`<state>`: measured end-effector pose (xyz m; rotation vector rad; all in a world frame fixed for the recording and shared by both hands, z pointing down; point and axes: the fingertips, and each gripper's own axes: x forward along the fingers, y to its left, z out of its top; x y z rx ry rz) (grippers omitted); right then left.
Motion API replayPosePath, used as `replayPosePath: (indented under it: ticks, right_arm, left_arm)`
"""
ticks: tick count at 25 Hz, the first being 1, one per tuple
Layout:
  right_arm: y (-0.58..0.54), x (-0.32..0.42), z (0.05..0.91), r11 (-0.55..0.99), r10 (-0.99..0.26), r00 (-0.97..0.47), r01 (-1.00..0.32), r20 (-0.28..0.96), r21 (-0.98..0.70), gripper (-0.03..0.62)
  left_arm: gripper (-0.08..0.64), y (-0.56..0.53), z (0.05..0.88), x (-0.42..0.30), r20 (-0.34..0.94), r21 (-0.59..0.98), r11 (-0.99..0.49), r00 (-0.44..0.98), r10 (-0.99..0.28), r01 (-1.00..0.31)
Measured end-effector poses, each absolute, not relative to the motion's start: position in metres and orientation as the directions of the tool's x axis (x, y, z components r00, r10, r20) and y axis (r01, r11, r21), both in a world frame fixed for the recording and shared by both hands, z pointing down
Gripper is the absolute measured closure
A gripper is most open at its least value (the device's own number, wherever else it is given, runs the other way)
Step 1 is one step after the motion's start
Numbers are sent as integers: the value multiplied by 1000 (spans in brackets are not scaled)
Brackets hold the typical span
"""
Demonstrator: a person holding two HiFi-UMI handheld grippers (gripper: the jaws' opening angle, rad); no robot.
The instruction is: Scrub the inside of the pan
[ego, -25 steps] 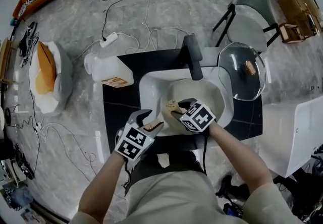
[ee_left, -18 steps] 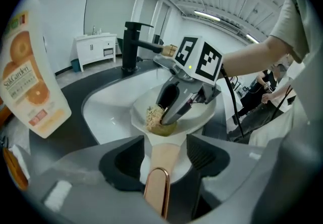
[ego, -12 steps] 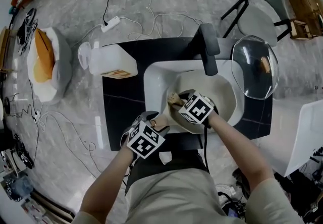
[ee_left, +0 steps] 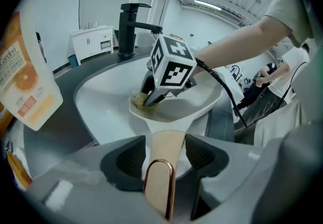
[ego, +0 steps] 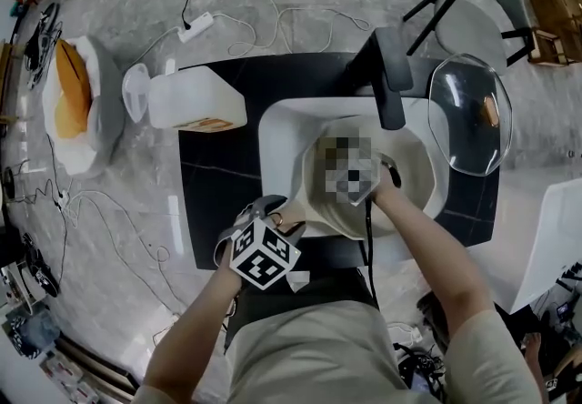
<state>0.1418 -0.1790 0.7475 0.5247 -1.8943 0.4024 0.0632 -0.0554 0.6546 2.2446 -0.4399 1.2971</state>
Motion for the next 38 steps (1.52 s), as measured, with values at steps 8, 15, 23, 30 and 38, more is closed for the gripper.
replayPosePath:
  ticks: [8,15,23,30,38]
  right_arm:
    - [-214,214,761,817,-280,-66,-540,958,202,426]
    - [-203,265,758,830,-130,161,-522,978,197,428]
    - [-158,303,735,883,30,292,-456,956,111,434]
    - [-83,284,699,792,368,135,-564,920,-234,437]
    - [-39,166,689,601,504,-297,-554,811,-576,439]
  left_arm:
    - [307,-55,656,63,872,259,-824,490,-26,-504]
    - [307,-54,658,64,868,292,-813,497,4,-503]
    - [305,-54,657,63,860,283,-815,510,-18,-506]
    - [305,-53,657,63,853,317,-802,522,7,-507]
    - [305,-52,657,61,850,325,-799,527,12,-506]
